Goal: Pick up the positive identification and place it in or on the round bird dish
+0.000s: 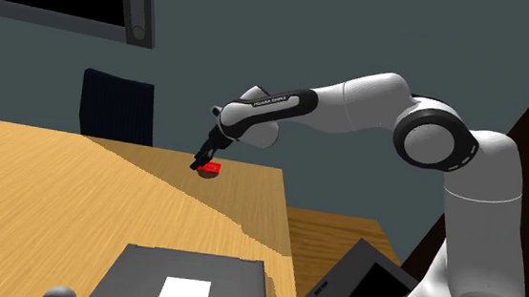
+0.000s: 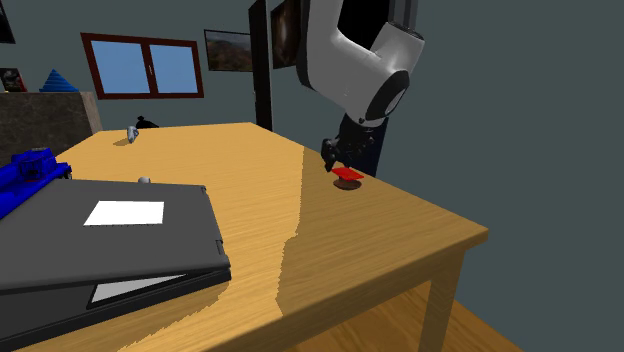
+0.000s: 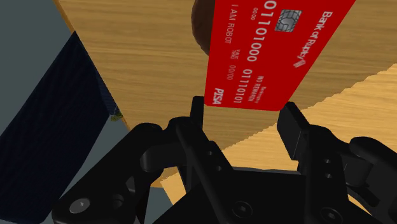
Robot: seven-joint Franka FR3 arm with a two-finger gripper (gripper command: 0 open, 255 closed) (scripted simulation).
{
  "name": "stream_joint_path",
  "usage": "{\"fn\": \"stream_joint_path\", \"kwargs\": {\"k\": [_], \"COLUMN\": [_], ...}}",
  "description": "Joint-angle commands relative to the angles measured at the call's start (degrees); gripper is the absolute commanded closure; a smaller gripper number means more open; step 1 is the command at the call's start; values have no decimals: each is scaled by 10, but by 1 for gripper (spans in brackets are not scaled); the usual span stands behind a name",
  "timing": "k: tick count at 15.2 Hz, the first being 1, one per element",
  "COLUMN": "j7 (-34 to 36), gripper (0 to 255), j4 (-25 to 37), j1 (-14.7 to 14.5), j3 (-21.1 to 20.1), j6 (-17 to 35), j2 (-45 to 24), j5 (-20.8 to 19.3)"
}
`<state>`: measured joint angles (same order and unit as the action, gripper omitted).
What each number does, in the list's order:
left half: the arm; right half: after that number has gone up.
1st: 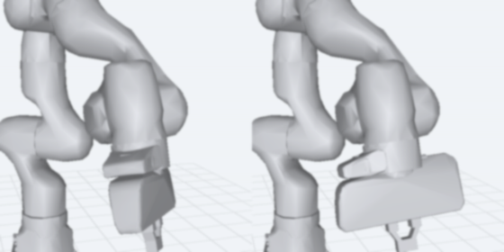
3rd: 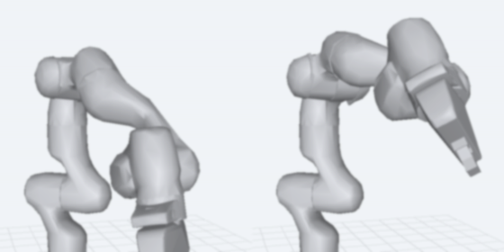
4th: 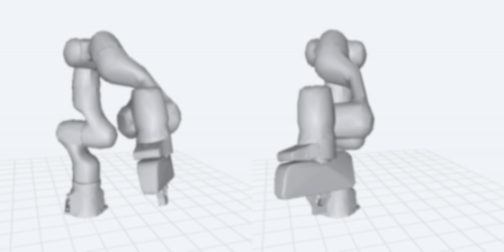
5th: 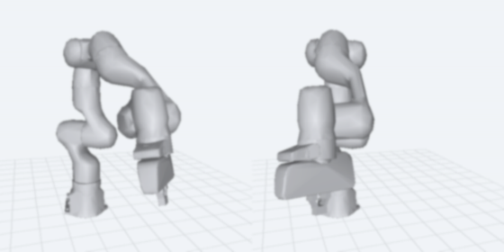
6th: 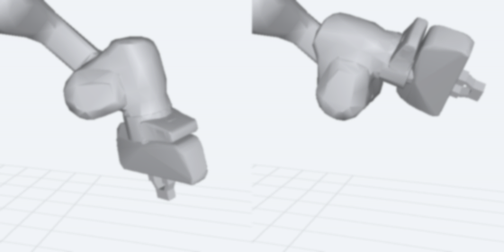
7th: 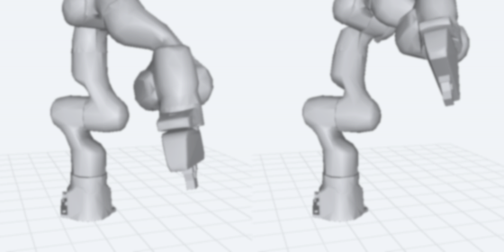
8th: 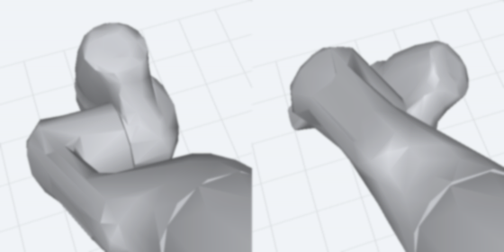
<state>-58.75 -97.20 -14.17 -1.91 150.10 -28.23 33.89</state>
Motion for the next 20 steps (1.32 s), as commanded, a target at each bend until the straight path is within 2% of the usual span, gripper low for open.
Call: {"fn": "stream_joint_path", "kwargs": {"k": [1,9,10,15,19,20], "j7": [-10,-9,-9,-9,-7,-7], "gripper": [255,255,0,0,0,0], "j4": [-2,-2,-2,-2,-46,-46], "j1": [2,2,2,2,11,11], "j3": [-5,-5,-5,-5,4,4], "j6": [12,12,12,12,-19,-19], "j2": [-11,-10,-10,-10,59,59], "j5": [7,7,7,7,1,1]}}
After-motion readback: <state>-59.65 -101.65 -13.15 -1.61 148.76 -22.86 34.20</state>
